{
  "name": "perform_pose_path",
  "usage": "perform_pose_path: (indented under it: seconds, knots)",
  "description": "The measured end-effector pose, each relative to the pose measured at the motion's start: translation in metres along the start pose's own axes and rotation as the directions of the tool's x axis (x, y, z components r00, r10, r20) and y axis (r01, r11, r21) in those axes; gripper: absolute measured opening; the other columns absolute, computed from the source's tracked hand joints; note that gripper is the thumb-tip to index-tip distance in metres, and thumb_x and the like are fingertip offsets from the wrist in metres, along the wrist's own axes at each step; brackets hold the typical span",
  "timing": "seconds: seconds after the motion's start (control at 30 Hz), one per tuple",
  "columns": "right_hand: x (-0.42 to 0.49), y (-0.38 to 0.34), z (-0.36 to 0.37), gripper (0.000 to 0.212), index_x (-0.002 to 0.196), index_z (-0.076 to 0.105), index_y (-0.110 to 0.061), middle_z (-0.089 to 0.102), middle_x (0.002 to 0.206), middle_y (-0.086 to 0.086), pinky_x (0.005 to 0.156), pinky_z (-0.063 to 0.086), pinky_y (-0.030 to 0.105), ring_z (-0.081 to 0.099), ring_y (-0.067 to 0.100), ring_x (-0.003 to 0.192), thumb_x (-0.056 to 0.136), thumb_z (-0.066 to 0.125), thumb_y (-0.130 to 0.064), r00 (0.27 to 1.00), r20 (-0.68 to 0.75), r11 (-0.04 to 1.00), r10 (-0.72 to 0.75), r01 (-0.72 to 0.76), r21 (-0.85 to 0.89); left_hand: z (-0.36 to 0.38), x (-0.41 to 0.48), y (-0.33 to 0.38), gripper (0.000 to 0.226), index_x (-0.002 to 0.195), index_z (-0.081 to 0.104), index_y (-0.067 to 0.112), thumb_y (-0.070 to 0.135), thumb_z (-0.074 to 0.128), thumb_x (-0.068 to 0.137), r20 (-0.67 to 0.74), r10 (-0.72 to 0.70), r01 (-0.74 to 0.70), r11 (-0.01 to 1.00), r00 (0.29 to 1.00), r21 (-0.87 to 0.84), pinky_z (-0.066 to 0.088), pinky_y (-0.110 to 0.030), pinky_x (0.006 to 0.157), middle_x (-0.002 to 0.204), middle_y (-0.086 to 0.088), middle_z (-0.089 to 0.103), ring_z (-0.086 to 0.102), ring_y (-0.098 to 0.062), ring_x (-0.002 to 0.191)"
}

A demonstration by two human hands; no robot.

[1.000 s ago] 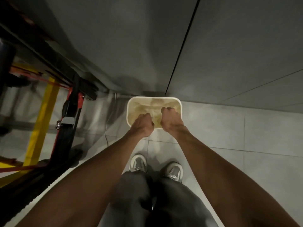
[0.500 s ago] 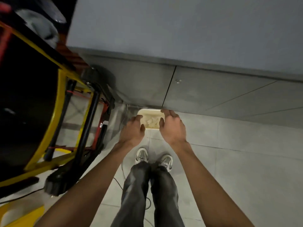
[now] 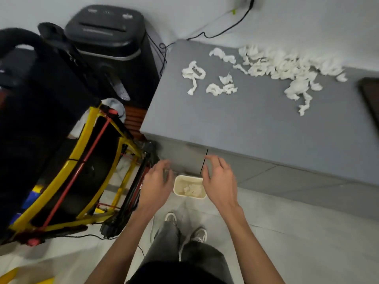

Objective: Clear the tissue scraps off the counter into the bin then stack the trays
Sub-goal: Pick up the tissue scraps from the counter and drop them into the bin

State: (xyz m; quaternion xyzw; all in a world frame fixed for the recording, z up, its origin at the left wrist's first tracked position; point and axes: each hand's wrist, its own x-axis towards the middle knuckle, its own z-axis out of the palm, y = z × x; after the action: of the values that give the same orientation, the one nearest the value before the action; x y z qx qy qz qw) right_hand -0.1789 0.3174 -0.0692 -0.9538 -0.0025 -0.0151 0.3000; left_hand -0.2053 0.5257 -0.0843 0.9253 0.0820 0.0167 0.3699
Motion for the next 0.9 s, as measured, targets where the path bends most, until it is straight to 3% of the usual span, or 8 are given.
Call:
perform_pose_path:
  seconds: [0.1,0.3,0.47,0.6,0.73,0.9]
  knots:
    - [0.019,-0.003,-0.016,0.030,0.132,0.061,-0.026,0.066,0.127,-0.003,0.093,0.055,0.040,0.062,0.025,0.115,0.102,0.058,-0.030,0.999,-0.041,1.000,-0.005,0.005,0.010,-0.013,0.013,0.010,0.022,0.122,0.065,0.021,0.022,0.062,0.100,-0.018,0.001,-0.001,1.000,1.000,-0.021,0.059,-0.037,0.086,0.112,0.006,0.072,0.068,-0.010,0.101]
    - [0.074,-0.013,-0.018,0.029,0.130,0.063,-0.025,0.067,0.130,-0.003,0.094,0.054,0.037,0.065,0.024,0.115,0.101,0.061,-0.025,0.999,-0.035,0.999,-0.006,0.007,0.037,-0.029,0.075,0.015,0.021,0.119,0.069,0.020,0.015,0.064,0.099,-0.012,0.040,-0.041,0.997,0.999,-0.061,0.052,-0.018,0.089,0.113,0.008,0.072,0.068,-0.005,0.103]
    - [0.141,-0.030,0.005,0.031,0.131,0.064,-0.022,0.066,0.132,0.001,0.092,0.056,0.037,0.069,0.028,0.109,0.100,0.063,-0.020,0.999,0.045,0.999,0.020,-0.019,-0.026,-0.039,0.141,0.018,0.022,0.123,0.068,0.022,0.020,0.062,0.102,0.029,0.060,-0.057,0.994,0.998,-0.094,0.055,-0.022,0.093,0.114,0.011,0.072,0.066,-0.001,0.104]
    - [0.203,-0.047,0.026,0.034,0.134,0.061,-0.019,0.063,0.135,0.006,0.092,0.057,0.045,0.069,0.036,0.109,0.100,0.060,-0.014,0.993,0.111,0.997,0.041,-0.034,-0.067,-0.048,0.190,0.016,0.019,0.118,0.069,0.025,0.022,0.062,0.100,0.066,0.090,-0.084,0.993,0.994,-0.086,0.055,-0.025,0.093,0.111,0.014,0.073,0.067,-0.001,0.103]
    - [0.272,-0.058,0.047,0.040,0.140,0.053,-0.019,0.052,0.143,0.010,0.095,0.055,0.049,0.064,0.043,0.114,0.101,0.054,-0.011,0.984,0.170,0.992,0.057,-0.038,-0.117,-0.057,0.231,0.012,0.020,0.119,0.070,0.024,0.020,0.062,0.101,0.139,0.109,-0.092,0.988,0.984,-0.124,0.055,-0.025,0.096,0.110,0.015,0.073,0.066,0.002,0.104]
    - [0.333,-0.061,0.069,0.052,0.143,0.049,-0.020,0.038,0.150,0.010,0.102,0.049,0.047,0.049,0.039,0.128,0.096,0.045,0.002,0.946,0.307,0.980,0.108,-0.050,-0.192,-0.066,0.259,0.007,0.020,0.119,0.070,0.025,0.020,0.062,0.101,0.180,0.115,-0.090,0.986,0.977,-0.141,0.056,-0.026,0.097,0.109,0.016,0.073,0.066,0.004,0.104]
